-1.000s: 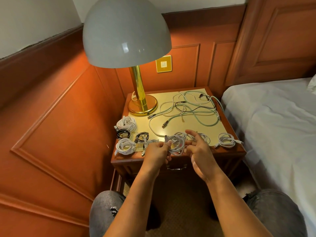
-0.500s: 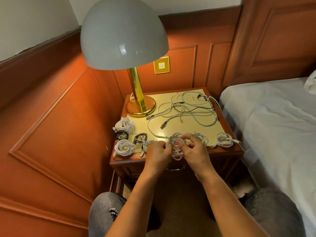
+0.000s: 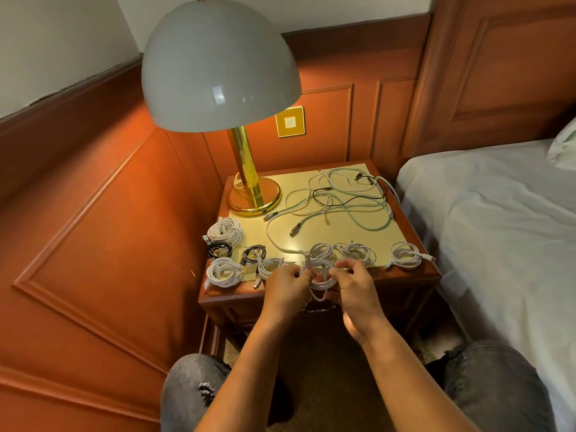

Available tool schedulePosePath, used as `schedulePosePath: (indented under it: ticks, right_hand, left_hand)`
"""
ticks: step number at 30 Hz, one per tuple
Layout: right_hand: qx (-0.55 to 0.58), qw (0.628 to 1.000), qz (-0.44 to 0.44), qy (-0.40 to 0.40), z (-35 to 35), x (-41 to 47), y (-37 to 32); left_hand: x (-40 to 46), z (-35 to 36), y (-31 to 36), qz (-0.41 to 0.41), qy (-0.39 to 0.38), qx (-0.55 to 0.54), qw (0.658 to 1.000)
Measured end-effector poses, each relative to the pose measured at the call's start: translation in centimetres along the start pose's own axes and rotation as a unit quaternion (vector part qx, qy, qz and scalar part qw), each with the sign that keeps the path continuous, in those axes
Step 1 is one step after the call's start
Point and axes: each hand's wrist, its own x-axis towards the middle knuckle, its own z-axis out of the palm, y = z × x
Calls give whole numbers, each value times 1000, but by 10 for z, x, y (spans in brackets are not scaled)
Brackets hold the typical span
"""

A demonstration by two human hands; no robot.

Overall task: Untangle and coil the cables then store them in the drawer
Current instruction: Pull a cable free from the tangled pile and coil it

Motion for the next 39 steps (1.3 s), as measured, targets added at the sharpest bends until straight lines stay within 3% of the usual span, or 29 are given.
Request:
schedulePosePath:
  ticks: [6, 11, 15, 19, 24, 29, 31, 35, 37, 39]
  right_hand:
    - [73, 996, -4, -47, -2, -2, -1]
    - [-39, 993, -43, -99, -4, -7, -1]
    - [-146, 984, -101, -19, -1, -3, 7]
    - [-240, 951, -189, 52, 1, -1, 6]
    - [-328, 888, -320, 51, 0, -7, -6]
    - [-426, 801, -421, 4, 1, -13, -18]
    - [-402, 825, -397, 1, 0, -15, -24]
    - [-203, 943, -253, 76, -14, 3, -33]
    - [-136, 965, -196, 111, -23, 16, -30]
    - [-139, 967, -180, 111, -30, 23, -25]
  left_hand:
    - [0, 0, -1, -21, -1, -15, 1000]
    - [3, -5, -3, -25, -12, -9, 1000]
    - [0, -2, -4, -25, -31, 5, 999]
    - [-2, 0, -4, -19, -30, 26, 999]
    - [-4, 1, 4, 15, -18, 75, 997]
    - [-7, 5, 12, 65, 5, 162, 985]
    - [-6, 7, 9, 58, 0, 164, 985]
    - [-8, 14, 5, 59, -16, 124, 990]
    - [-7, 18, 7, 48, -40, 71, 996]
    - [-6, 22, 7, 12, -66, -12, 998]
